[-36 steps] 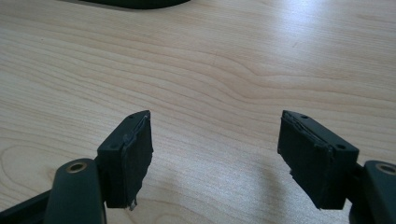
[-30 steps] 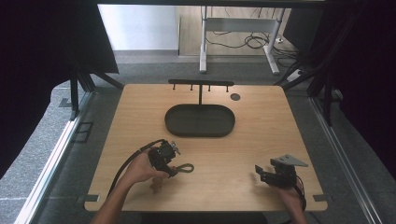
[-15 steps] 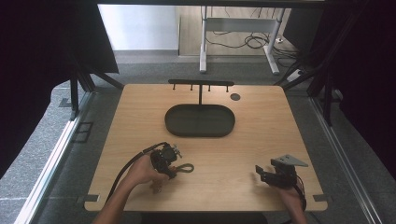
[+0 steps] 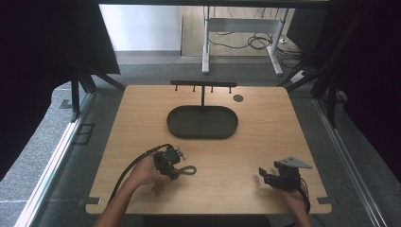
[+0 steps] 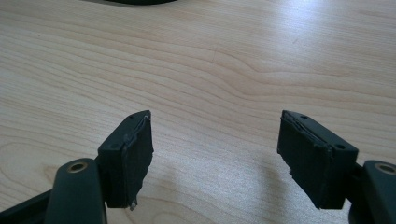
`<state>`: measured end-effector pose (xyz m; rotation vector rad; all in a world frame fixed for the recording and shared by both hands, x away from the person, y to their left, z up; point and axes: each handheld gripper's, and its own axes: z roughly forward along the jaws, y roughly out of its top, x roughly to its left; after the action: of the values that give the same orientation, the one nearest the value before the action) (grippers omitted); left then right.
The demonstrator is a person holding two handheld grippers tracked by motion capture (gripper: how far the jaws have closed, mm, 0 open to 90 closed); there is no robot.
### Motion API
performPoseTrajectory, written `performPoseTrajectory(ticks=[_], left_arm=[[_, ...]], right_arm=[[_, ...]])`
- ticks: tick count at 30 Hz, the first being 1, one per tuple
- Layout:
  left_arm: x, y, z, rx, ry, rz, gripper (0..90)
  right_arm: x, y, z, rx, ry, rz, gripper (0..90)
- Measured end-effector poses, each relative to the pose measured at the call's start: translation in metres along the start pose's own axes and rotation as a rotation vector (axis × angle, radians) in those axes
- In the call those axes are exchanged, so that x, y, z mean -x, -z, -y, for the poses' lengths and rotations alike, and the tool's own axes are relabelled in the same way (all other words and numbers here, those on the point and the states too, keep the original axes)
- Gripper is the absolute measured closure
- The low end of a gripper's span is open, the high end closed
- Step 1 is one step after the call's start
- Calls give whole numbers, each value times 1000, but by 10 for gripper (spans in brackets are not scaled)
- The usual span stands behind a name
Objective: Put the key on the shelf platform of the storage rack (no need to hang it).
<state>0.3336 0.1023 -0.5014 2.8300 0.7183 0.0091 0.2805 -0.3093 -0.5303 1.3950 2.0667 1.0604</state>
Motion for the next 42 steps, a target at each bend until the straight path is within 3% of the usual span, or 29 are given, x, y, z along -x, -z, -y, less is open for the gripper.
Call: performPoseTrajectory(ticks=[9, 14, 30, 42], left_arm=[[0, 2, 1, 12, -17, 18, 663], [0, 21, 2, 72, -20, 53, 663], [-10, 47, 11, 131, 15, 24, 663], [-11, 51, 11, 132, 7, 19, 662]], right_arm=[[0, -1, 0, -1, -1, 4, 276], [-1, -1, 0, -6, 1, 3, 278], [-3, -7, 3, -39, 14, 16, 280], [-8, -11, 4, -64, 45, 22, 275]])
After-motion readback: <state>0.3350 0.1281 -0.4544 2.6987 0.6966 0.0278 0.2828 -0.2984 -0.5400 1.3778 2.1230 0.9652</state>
